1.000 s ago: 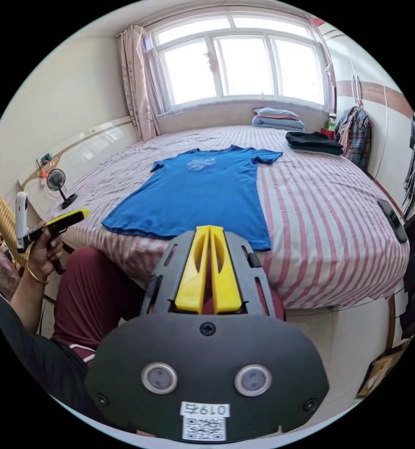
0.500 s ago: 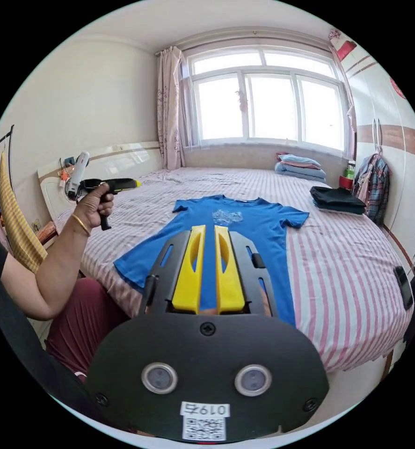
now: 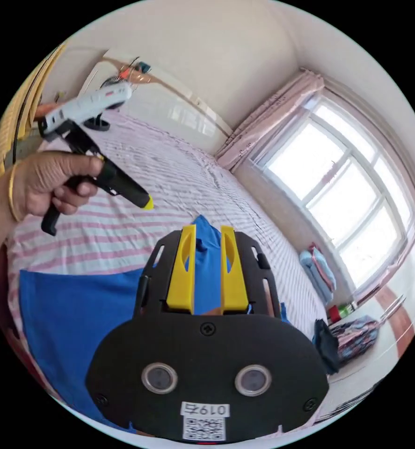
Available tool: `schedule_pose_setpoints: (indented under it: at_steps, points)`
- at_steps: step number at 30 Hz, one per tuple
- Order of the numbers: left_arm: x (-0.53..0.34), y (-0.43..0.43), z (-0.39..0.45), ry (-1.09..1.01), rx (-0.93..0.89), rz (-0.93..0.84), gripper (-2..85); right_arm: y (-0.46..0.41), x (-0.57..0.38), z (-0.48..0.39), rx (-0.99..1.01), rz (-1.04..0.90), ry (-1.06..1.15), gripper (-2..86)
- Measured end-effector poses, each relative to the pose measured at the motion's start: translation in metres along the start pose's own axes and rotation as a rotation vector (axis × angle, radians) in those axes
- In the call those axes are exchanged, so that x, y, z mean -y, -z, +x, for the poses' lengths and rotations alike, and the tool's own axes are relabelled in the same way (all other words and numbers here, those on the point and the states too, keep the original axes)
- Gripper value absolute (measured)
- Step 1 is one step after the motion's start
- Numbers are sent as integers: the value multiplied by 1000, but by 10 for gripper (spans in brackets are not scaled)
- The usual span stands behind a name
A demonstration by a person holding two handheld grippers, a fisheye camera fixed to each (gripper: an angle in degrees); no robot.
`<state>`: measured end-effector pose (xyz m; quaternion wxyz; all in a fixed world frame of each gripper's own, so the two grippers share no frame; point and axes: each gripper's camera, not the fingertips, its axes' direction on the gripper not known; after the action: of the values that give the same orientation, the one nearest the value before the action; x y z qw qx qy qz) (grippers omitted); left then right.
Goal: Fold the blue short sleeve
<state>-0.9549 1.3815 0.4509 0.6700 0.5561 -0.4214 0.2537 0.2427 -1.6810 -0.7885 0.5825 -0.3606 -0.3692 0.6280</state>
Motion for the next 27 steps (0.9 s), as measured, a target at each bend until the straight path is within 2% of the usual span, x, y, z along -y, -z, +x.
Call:
schedule_pose_setpoints:
  at_steps: [7,15,20,24,27]
  points:
    - [-96,-80,-93,31,-26,-12,8,-126,41,-87,-110,-126,462,89]
    - [-196,-173,-184,108,-47,-10,8,-200,61,-114,-116,-217,649,87]
    - [-262,-253,-237,184,-84,-23,11,-230,71,-121,-127,-212,624,42]
    - [-303,-314,-273,271,-147,-35,20,-249,79,-107,-86,-236,469,-1]
    - [-325,-379,-309,365,-395,-17,45,-257,83,-84,-10,-234,306,-6]
